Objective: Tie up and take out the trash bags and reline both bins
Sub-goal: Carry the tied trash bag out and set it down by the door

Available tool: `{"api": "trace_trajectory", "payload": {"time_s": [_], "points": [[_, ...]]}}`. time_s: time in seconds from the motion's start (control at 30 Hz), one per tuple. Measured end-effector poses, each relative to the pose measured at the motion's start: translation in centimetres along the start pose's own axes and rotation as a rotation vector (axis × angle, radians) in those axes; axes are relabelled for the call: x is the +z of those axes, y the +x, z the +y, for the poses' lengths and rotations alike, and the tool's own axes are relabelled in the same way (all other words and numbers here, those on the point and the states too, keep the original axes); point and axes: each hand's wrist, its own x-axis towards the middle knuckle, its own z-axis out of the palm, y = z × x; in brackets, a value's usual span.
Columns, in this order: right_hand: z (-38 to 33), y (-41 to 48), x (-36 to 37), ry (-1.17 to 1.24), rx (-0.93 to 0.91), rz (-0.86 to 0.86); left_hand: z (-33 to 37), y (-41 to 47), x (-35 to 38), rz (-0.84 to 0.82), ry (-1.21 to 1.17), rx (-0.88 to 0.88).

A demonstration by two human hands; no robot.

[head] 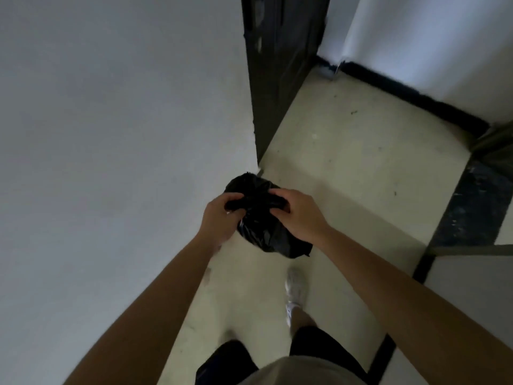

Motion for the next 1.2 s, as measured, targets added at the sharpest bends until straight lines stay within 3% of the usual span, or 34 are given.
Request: {"api": "trace_trajectory", "payload": {"time_s": [0.27,0.47,0.63,1.0,1.2], "points": [[13.5,11.3,14.3,0.035,0.181,-0.021,-15.1,14.5,8.0,0.048,0.194,-0.109],[23.9,15.5,26.7,0.047,0.280,-0.089,-29.5,22.5,13.5,-0.045,0.098,-0.259],[28.2,18.4,32.3,0.057,0.303,-0.135,-37.6,26.0,16.0,-0.018,0.046,-0.328],[29.0,21.1,35.5,0.043,0.273,-0.194,-39.9,27.4,15.5,0.069,0.031,-0.297],[27.2,19.0,33.4,0.085,0.220,-0.151,-38.6,23.2,13.4,0.010,0.293,-0.196]]}}
